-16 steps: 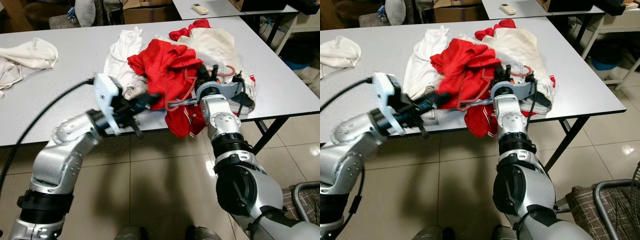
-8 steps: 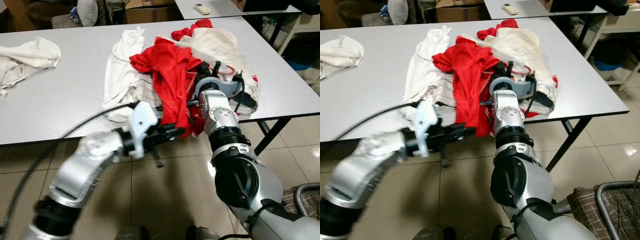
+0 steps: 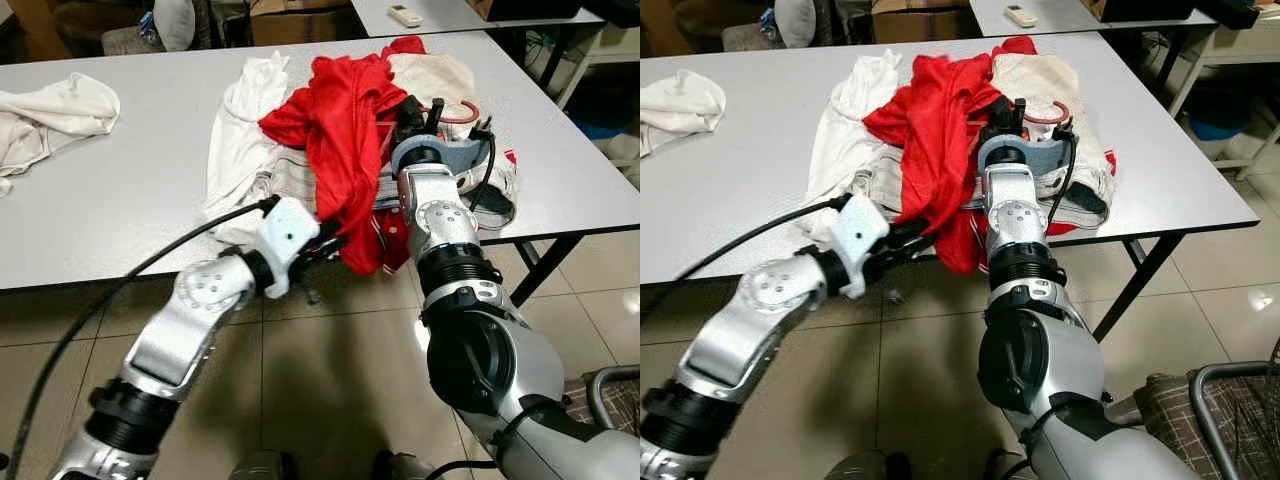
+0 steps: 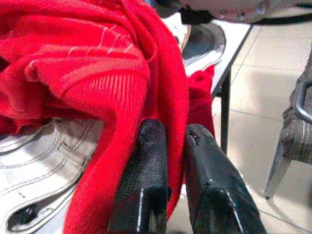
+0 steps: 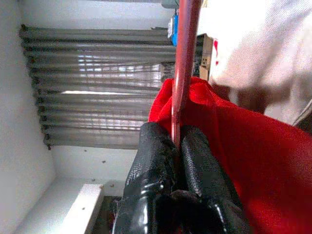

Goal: Hang hanger

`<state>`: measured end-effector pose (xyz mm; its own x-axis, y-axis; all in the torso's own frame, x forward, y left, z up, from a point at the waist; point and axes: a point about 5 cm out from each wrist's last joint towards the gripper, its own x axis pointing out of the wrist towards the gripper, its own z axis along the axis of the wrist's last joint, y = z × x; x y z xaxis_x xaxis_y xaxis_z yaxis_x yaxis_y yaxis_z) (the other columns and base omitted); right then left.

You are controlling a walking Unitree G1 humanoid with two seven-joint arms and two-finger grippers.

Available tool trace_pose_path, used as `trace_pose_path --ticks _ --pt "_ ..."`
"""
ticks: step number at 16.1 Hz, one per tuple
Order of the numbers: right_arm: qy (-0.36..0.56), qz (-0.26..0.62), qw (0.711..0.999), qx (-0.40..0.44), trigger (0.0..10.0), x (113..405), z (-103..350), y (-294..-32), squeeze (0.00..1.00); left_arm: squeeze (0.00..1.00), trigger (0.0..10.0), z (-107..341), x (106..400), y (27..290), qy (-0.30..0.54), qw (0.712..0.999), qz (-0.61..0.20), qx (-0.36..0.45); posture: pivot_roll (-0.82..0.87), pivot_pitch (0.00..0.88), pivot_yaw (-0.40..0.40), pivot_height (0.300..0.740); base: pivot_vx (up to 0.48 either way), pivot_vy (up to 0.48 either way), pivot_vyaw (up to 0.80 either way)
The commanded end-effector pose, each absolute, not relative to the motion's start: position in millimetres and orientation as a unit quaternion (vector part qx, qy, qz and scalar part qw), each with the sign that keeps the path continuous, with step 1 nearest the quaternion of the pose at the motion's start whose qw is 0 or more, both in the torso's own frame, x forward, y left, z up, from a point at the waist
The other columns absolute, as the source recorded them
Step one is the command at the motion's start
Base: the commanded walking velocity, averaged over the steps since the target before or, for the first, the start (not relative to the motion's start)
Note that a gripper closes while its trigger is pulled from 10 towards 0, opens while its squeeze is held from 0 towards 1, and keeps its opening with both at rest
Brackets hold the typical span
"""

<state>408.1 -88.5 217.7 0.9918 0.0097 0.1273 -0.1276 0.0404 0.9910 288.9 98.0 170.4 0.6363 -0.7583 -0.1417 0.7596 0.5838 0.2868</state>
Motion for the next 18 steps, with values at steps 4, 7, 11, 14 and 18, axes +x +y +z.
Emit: trace_pose_path --ticks 4,7,11,14,18 --pt "-0.045 0.07 0.753 0.653 10.0 406 223 -84 0.0 1.0 10.0 163 264 104 0.019 0.86 -0.498 0.113 0.03 0.099 0.063 0.74 0.0 0.0 0.0" --pt "-0.045 0.086 0.775 0.624 10.0 408 227 -87 0.0 1.0 10.0 161 244 117 0.029 0.854 -0.516 0.063 0.02 0.096 0.055 0.74 0.0 0.0 0.0" --pt "-0.059 0.129 0.794 0.591 10.0 406 238 -89 0.0 1.0 10.0 172 246 185 0.027 0.922 -0.386 0.024 0.03 0.097 0.036 0.74 0.0 0.0 0.8" --pt "-0.07 0.171 0.791 0.584 10.0 397 245 -96 0.0 1.0 10.0 184 253 224 0.006 0.966 -0.257 0.028 0.03 0.097 0.037 0.74 0.0 0.0 0.8" --pt "-0.101 0.252 0.841 0.468 10.0 366 270 -106 0.0 0.93 10.0 179 261 208 0.029 0.977 -0.21 0.035 0.01 0.104 0.079 0.74 0.0 0.0 0.8"
